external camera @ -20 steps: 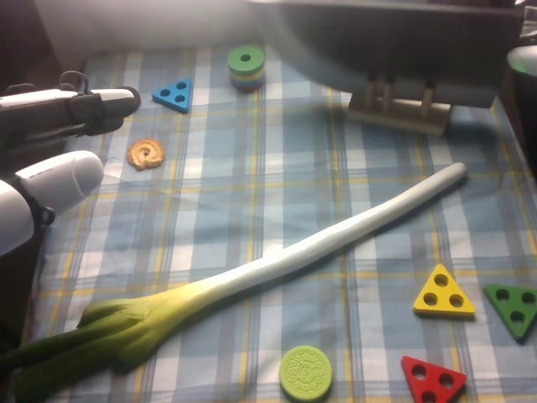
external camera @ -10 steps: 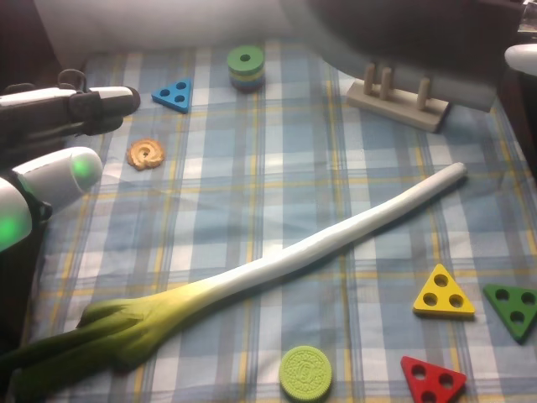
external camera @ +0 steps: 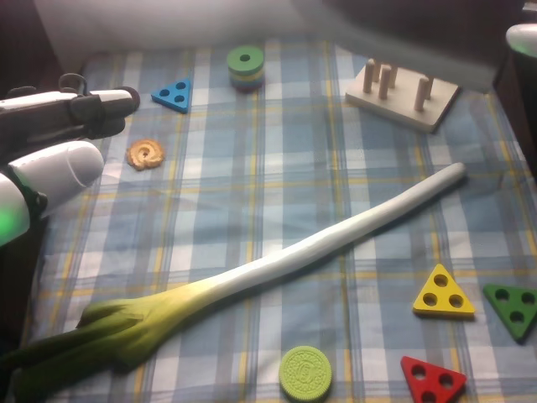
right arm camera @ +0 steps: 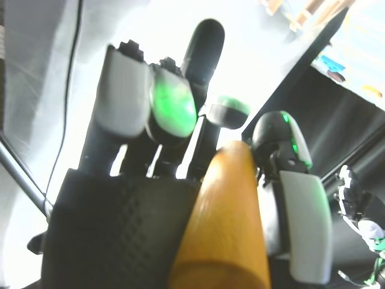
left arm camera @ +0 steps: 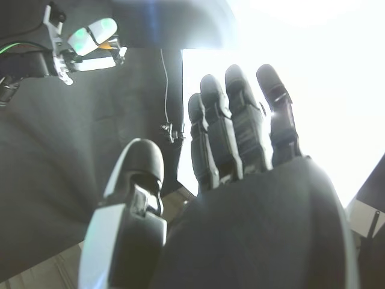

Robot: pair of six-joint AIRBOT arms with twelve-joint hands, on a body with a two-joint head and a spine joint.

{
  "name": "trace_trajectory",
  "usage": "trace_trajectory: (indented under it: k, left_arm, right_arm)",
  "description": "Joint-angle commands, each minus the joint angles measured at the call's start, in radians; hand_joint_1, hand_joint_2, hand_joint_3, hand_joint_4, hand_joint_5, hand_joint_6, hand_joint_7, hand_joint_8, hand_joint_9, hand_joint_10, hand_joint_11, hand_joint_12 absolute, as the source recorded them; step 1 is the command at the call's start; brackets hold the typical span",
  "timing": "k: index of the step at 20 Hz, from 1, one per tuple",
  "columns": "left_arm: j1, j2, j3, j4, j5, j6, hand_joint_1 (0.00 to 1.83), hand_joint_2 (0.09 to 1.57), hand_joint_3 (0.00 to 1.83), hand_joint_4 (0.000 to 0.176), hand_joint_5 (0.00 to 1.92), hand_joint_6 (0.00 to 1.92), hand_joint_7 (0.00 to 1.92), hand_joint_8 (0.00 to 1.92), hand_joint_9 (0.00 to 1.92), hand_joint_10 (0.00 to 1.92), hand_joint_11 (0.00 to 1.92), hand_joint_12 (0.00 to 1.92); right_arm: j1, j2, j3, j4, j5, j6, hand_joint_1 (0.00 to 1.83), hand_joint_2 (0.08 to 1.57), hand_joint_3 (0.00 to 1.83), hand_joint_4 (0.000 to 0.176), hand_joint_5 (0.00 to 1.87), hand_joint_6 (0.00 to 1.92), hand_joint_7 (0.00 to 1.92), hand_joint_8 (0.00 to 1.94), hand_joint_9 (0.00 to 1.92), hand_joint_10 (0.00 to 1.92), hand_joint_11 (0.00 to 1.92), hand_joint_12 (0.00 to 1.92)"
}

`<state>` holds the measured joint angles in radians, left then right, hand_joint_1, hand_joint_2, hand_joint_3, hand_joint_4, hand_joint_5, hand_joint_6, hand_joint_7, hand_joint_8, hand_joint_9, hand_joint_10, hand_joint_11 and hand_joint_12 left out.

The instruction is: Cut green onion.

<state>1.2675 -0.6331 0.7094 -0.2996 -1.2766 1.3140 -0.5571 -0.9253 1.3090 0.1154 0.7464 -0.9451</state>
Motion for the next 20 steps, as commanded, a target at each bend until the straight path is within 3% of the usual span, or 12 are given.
trace_trajectory:
  k: [1, 3, 4, 7, 8, 11, 13, 14, 17, 19, 20]
  left_arm:
    - [-0.01, -0.003, 0.005, -0.001, -0.121, -0.009, 0.1, 1.54, 0.0, 0.0, 0.48, 0.0, 0.57, 0.0, 0.45, 0.0, 0.0, 0.74]
    - [-0.011, -0.004, 0.005, 0.006, -0.109, -0.01, 0.04, 1.56, 0.0, 0.0, 0.48, 0.0, 0.54, 0.0, 0.46, 0.0, 0.0, 0.76]
    - [-0.013, -0.005, 0.005, 0.011, -0.101, -0.01, 0.03, 1.56, 0.0, 0.0, 0.47, 0.0, 0.55, 0.0, 0.49, 0.01, 0.0, 0.79]
    - [-0.017, -0.006, 0.006, 0.025, -0.084, -0.011, 0.02, 1.56, 0.0, 0.0, 0.44, 0.01, 0.55, 0.01, 0.5, 0.01, 0.0, 0.66]
    - [-0.019, -0.006, 0.007, 0.035, -0.076, -0.011, 0.02, 1.57, 0.0, 0.0, 0.43, 0.0, 0.54, 0.0, 0.51, 0.01, 0.0, 0.64]
    - [-0.045, -0.004, 0.006, 0.105, -0.007, -0.011, 0.17, 1.55, 0.0, 0.0, 0.5, 0.01, 0.57, 0.01, 0.48, 0.0, 0.0, 0.78]
    - [-0.104, -0.011, 0.006, 0.194, 0.082, -0.011, 0.13, 1.54, 0.0, 0.0, 0.48, 0.0, 0.59, 0.01, 0.49, 0.0, 0.0, 0.85]
    - [-0.149, -0.021, 0.008, 0.249, 0.143, -0.011, 0.08, 1.54, 0.0, 0.0, 0.52, 0.01, 0.59, 0.0, 0.52, 0.0, 0.02, 1.0]
    - [-0.308, -0.08, 0.03, 0.43, 0.36, -0.01, 0.0, 1.49, 0.0, 0.0, 0.42, 0.0, 0.48, 0.0, 0.43, 0.0, 0.0, 0.73]
    - [-0.398, -0.137, 0.047, 0.541, 0.497, -0.01, 0.0, 1.43, 0.0, 0.0, 0.17, 0.0, 0.27, 0.0, 0.26, 0.0, 0.0, 0.5]
    - [-0.417, -0.152, 0.052, 0.566, 0.529, -0.01, 0.0, 1.4, 0.0, 0.0, 0.16, 0.0, 0.24, 0.0, 0.23, 0.0, 0.0, 0.41]
  right_arm:
    - [0.019, 0.015, 0.003, 0.024, 0.157, 0.018, 0.26, 1.5, 0.01, 0.175, 1.03, 1.92, 1.32, 1.94, 1.47, 1.92, 1.53, 1.92]
    - [0.019, 0.017, -0.002, -0.005, 0.186, 0.06, 0.11, 1.45, 0.0, 0.176, 0.93, 1.92, 1.12, 1.94, 1.22, 1.92, 1.25, 1.92]
    - [0.019, 0.02, -0.011, -0.018, 0.203, 0.069, 0.12, 1.44, 0.0, 0.176, 0.92, 1.92, 1.11, 1.94, 1.21, 1.92, 1.23, 1.92]
    - [0.019, 0.031, -0.047, -0.046, 0.26, 0.075, 0.04, 1.46, 0.01, 0.176, 0.96, 1.92, 1.17, 1.94, 1.26, 1.92, 1.28, 1.92]
    - [0.019, 0.034, -0.059, -0.055, 0.28, 0.077, 0.11, 1.48, 0.0, 0.176, 0.97, 1.92, 1.22, 1.94, 1.33, 1.92, 1.36, 1.92]
    - [0.019, 0.038, -0.078, -0.089, 0.313, 0.098, 0.22, 1.44, 0.0, 0.176, 1.04, 1.92, 1.29, 1.94, 1.4, 1.92, 1.44, 1.92]
    - [0.019, 0.038, -0.085, -0.099, 0.319, 0.1, 0.23, 1.44, 0.0, 0.175, 1.05, 1.92, 1.31, 1.94, 1.42, 1.92, 1.45, 1.92]
    - [0.018, 0.038, -0.087, -0.1, 0.32, 0.1, 0.22, 1.45, 0.0, 0.175, 1.07, 1.92, 1.31, 1.94, 1.43, 1.92, 1.46, 1.92]
    - [0.014, 0.039, -0.092, -0.1, 0.32, 0.104, 0.22, 1.46, 0.0, 0.174, 1.07, 1.92, 1.3, 1.94, 1.43, 1.92, 1.46, 1.92]
    - [0.005, 0.043, -0.102, -0.1, 0.32, 0.105, 0.26, 1.48, 0.0, 0.172, 1.05, 1.92, 1.29, 1.94, 1.42, 1.92, 1.45, 1.92]
    - [0.002, 0.045, -0.106, -0.1, 0.32, 0.105, 0.26, 1.48, 0.0, 0.17, 1.05, 1.92, 1.28, 1.94, 1.39, 1.92, 1.43, 1.92]
